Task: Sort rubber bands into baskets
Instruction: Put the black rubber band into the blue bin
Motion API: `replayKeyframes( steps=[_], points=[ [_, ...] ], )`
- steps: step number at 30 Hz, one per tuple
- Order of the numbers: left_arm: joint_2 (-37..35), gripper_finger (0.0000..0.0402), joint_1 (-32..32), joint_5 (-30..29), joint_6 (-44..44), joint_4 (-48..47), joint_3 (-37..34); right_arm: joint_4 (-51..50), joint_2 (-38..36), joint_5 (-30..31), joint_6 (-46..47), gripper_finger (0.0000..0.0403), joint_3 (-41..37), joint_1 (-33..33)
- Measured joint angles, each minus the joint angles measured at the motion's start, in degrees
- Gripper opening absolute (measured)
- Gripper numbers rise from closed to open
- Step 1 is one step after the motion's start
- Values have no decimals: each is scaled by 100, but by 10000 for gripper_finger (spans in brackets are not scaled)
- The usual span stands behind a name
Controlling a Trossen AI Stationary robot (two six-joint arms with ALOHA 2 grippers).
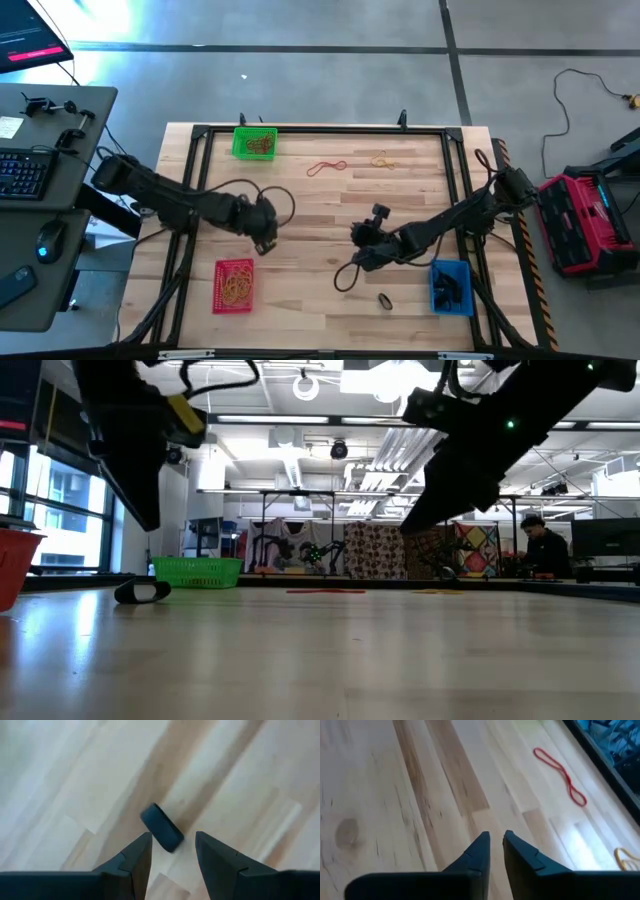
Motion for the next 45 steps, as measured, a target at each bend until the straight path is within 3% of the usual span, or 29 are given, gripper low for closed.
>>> replayKeyframes(
  steps=[8, 15, 22, 30, 36, 45],
  points=[
    [53, 177, 381, 64, 0, -3, -27, 109, 0, -57, 85, 48, -89, 14],
    [54, 216, 449, 437, 10, 809, -772, 111, 0, -81, 25, 48, -89, 14],
    [52, 218, 425, 458, -12, 1710, -1233, 179, 0, -86, -78, 48, -89, 14],
    [52, 214, 471, 332, -162, 1810, -1511, 199, 0, -101, -78, 48, -89, 14],
    [49, 162, 471, 539, -13, 2065, -1778, 223, 0, -144, -76, 48, -89, 14],
    [31, 24, 298, 541, 783, 2893, -1890, 476, 0, -221, -76, 48, -89, 14]
  ],
)
